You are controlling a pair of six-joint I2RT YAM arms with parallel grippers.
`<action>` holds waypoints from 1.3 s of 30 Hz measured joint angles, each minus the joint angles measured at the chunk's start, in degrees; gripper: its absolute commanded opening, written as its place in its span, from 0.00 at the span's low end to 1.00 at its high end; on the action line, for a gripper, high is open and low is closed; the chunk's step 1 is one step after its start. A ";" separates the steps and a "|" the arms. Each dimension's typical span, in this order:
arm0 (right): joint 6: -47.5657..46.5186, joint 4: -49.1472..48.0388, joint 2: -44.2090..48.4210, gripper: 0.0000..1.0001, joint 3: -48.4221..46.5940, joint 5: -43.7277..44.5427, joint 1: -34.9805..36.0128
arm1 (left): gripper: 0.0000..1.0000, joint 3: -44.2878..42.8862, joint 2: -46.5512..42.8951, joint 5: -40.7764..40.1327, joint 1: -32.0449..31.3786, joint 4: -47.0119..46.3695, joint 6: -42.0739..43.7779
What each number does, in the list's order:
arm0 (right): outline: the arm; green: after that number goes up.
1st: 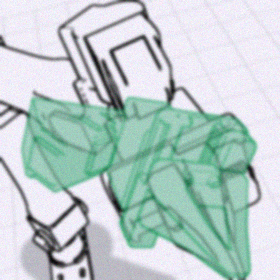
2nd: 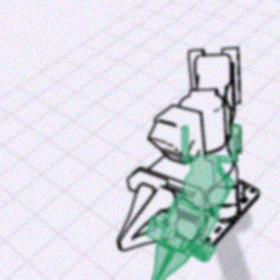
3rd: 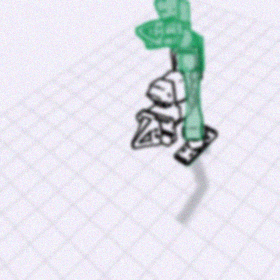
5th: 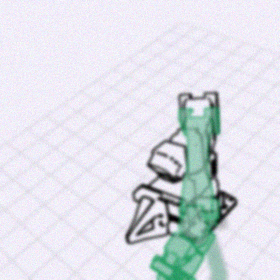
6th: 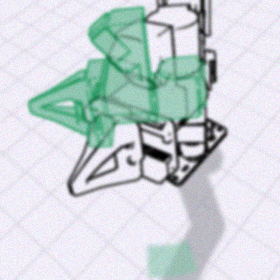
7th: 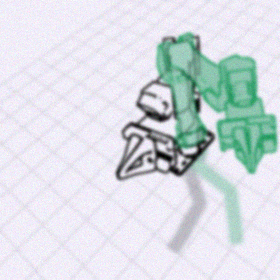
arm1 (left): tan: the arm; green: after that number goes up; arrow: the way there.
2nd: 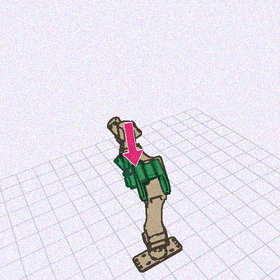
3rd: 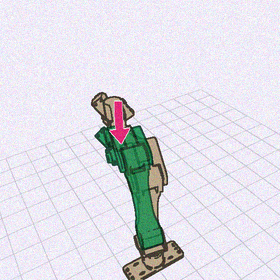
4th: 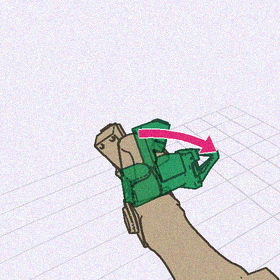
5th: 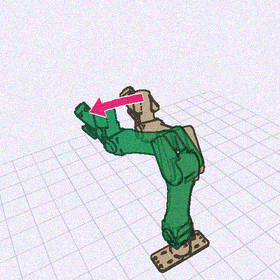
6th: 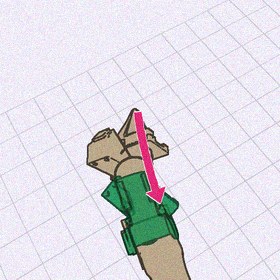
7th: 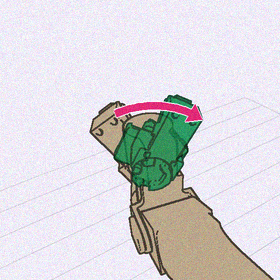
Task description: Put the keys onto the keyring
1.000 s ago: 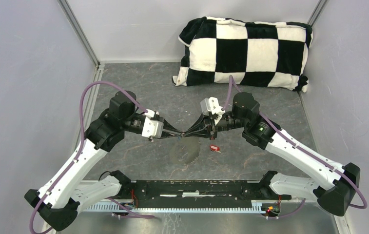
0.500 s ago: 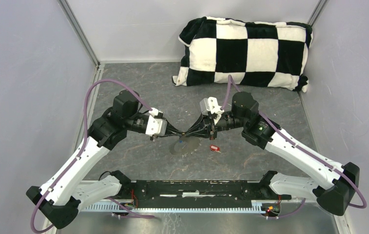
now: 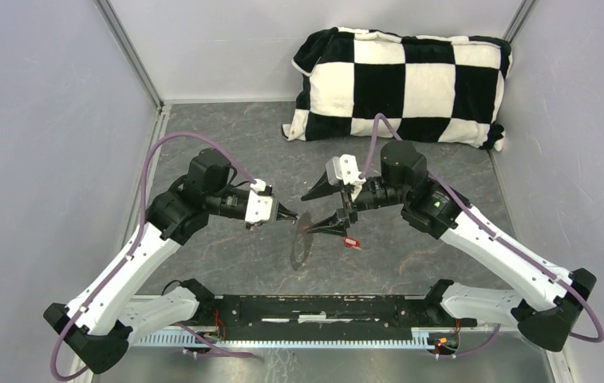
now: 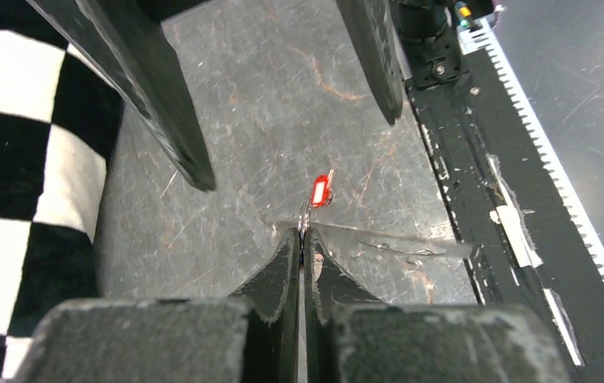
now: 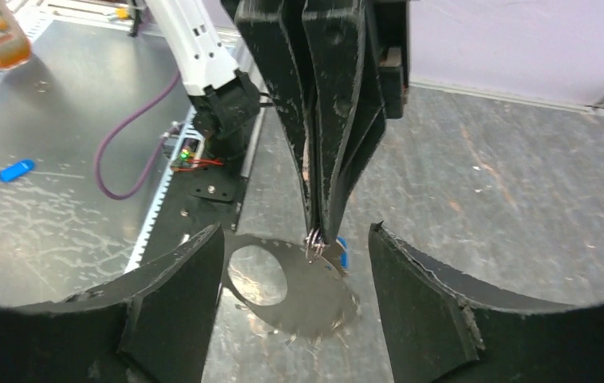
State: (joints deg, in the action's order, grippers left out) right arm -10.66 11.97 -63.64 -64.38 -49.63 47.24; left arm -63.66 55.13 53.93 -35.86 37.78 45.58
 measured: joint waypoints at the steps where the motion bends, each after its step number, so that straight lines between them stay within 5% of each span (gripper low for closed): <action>1: -1.31 2.54 -0.17 0.70 -1.77 1.07 0.02 | 0.02 0.00 0.11 -0.79 0.00 0.20 0.17; 5: -5.22 9.97 -2.75 0.57 -8.76 4.52 0.09 | 0.02 -0.48 1.14 -4.15 0.00 1.29 0.24; 13: -10.27 20.02 -9.88 0.52 -14.62 8.85 2.36 | 0.02 -1.86 2.97 -7.02 0.00 4.00 0.17; 28: -11.65 23.47 -13.09 0.30 -16.70 12.72 4.74 | 0.02 -2.73 2.95 -7.32 0.00 4.24 0.13; 34: -11.54 23.54 -13.42 0.01 -17.09 14.82 5.16 | 0.02 -3.15 2.91 -7.34 0.00 5.09 0.13; 36: -11.52 23.67 -13.42 0.00 -17.31 15.63 5.29 | 0.02 -3.17 2.89 -7.30 0.04 5.09 0.11; 39: -11.34 23.69 -13.40 0.01 -17.35 16.55 5.60 | 0.17 -3.19 2.89 -7.37 0.07 5.01 -0.70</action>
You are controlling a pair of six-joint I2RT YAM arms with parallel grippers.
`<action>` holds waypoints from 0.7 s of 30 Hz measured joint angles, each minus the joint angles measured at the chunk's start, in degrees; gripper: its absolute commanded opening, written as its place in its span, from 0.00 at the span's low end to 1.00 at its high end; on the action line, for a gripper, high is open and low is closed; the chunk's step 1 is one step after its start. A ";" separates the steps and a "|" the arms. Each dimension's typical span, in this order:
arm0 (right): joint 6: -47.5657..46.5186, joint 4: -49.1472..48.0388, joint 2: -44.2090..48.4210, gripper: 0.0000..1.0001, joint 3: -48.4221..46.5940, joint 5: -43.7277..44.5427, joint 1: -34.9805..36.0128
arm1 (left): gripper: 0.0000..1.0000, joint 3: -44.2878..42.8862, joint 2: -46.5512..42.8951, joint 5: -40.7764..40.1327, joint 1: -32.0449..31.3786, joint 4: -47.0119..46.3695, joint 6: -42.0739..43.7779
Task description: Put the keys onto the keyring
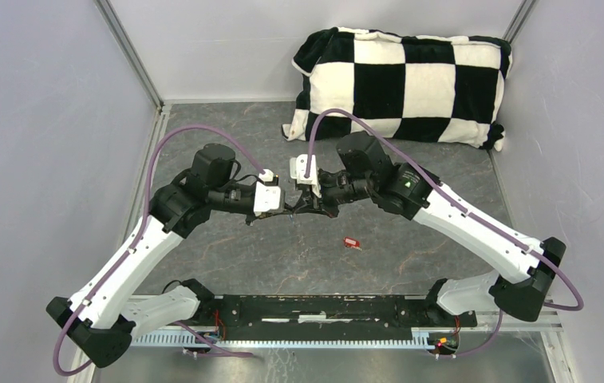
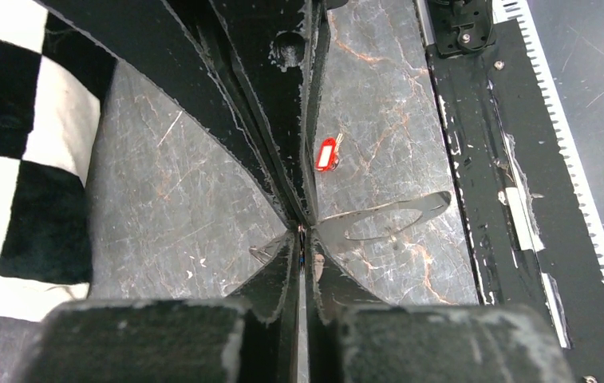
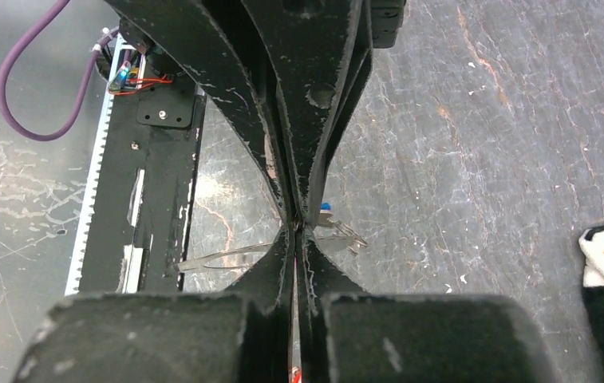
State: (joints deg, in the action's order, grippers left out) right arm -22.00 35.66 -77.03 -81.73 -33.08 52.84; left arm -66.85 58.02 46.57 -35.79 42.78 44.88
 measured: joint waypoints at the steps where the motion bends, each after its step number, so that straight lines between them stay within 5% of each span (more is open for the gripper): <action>1: 0.20 -0.15 0.11 0.00 0.04 0.20 0.04 | 0.21 0.00 -0.04 -0.04 0.00 -0.09 -0.50; 3: 0.96 -2.10 0.96 0.00 1.36 0.52 0.04 | 0.29 0.00 -0.22 -0.02 0.02 -0.70 -1.38; 12: 11.28 -24.83 15.08 0.00 21.84 -1.14 0.02 | 0.28 0.98 -4.13 0.00 0.04 -4.96 -3.98; 21: 23.85 -48.09 18.49 0.00 33.44 -1.90 -0.02 | 0.37 2.23 -5.35 2.36 0.02 -6.64 -5.97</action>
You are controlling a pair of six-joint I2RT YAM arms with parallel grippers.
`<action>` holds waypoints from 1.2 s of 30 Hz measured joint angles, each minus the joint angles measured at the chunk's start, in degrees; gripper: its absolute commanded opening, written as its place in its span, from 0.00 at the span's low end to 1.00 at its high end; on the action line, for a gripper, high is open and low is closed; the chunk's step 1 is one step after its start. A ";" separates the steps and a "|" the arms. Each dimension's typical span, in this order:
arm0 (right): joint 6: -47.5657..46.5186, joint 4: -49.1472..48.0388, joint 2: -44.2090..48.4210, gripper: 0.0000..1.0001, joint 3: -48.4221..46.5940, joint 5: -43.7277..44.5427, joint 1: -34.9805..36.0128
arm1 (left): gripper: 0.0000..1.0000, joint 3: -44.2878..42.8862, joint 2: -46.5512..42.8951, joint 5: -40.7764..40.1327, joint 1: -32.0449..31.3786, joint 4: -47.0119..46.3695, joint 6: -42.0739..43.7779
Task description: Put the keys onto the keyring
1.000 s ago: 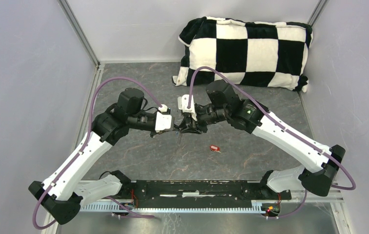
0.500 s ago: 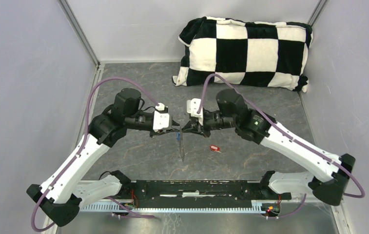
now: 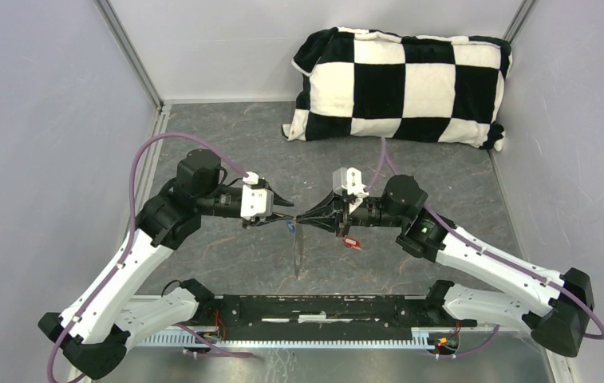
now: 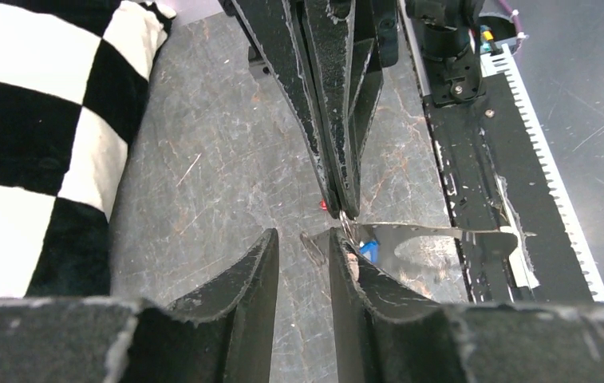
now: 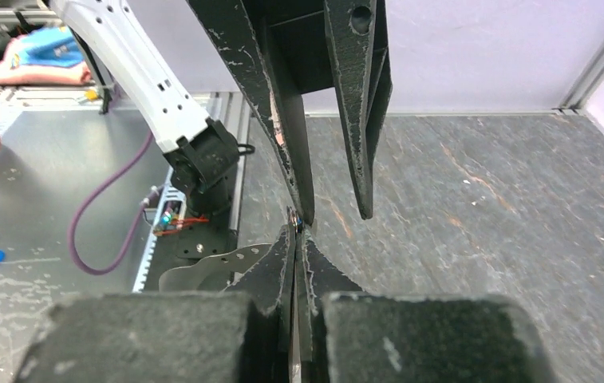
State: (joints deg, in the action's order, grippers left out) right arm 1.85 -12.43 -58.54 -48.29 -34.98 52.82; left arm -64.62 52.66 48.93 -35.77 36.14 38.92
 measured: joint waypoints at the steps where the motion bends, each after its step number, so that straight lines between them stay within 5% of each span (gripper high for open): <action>1: 0.96 -1.42 0.00 0.00 0.74 0.00 0.00 | 0.37 0.02 -0.02 0.33 0.00 -0.09 -0.20; 9: 5.09 -7.96 0.42 0.01 2.99 -0.07 0.02 | 0.36 0.09 -1.07 1.03 0.02 -0.04 -0.74; 21: 3.85 -6.12 2.91 0.00 2.99 1.64 -0.83 | 0.51 -0.04 -3.15 -2.23 0.00 3.76 6.67; 36: 3.28 -4.79 2.10 0.00 2.64 1.60 -0.87 | 0.25 1.40 -3.48 0.35 0.02 -1.95 3.72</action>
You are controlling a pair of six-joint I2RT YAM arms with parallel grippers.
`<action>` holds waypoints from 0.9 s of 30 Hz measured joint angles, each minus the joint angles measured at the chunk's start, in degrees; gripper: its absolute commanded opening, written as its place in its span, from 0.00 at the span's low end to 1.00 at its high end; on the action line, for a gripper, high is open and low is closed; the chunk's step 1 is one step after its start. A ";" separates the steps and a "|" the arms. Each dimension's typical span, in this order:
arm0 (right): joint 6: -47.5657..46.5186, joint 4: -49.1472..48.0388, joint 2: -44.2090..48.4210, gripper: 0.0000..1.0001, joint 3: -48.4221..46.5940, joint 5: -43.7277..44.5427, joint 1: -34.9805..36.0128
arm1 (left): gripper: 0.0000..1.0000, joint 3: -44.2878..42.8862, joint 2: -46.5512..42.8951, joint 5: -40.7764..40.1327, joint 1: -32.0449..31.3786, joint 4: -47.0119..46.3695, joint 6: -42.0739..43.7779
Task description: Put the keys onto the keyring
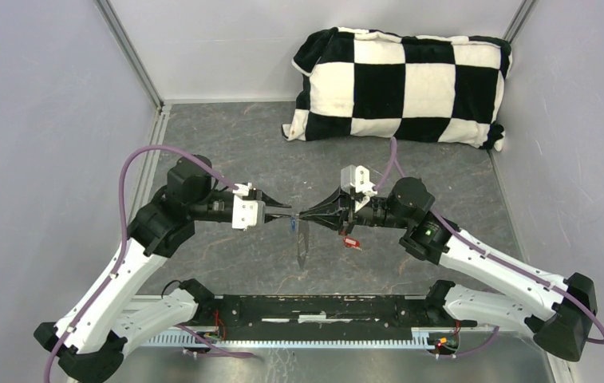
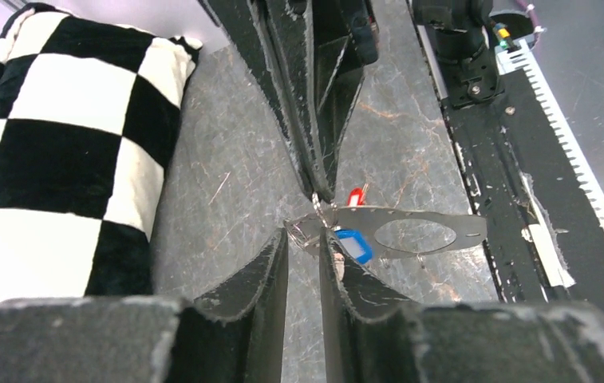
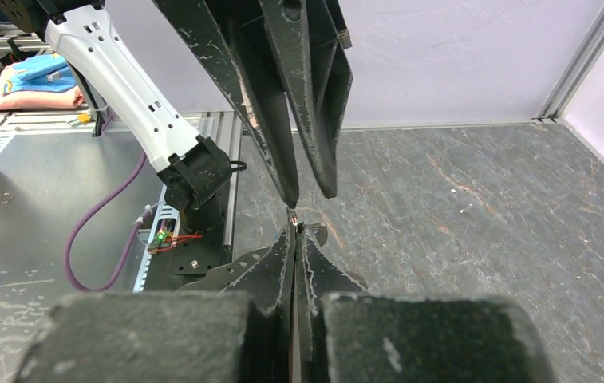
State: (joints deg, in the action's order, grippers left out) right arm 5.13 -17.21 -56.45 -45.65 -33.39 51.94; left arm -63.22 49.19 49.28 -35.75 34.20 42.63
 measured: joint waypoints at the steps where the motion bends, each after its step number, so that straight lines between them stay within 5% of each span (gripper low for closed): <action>1: 0.00 0.00 -0.15 0.00 -0.02 0.00 0.00 | 0.24 0.07 -0.02 0.79 -0.02 -0.13 -0.15; 10: -0.02 0.35 -0.66 0.00 -0.66 -0.02 -0.09 | 0.24 0.09 0.02 3.89 -0.02 2.38 0.31; 15: -0.09 0.79 -0.66 0.00 -1.09 -0.04 -0.11 | 0.39 0.07 0.98 3.72 -0.02 5.79 2.60; 23: -0.07 1.07 -1.11 0.00 -1.60 -0.59 -0.20 | 0.36 0.24 0.98 1.51 -0.02 2.34 0.15; 27: -0.07 1.11 -1.16 0.00 -1.81 -0.63 -0.20 | 0.26 1.22 -0.33 0.74 -0.02 -0.76 -1.97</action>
State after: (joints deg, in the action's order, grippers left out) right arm 5.06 -16.10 -57.60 -47.46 -34.02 51.75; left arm -62.00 48.86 50.02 -35.77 33.43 40.66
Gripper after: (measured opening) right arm 0.007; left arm 0.317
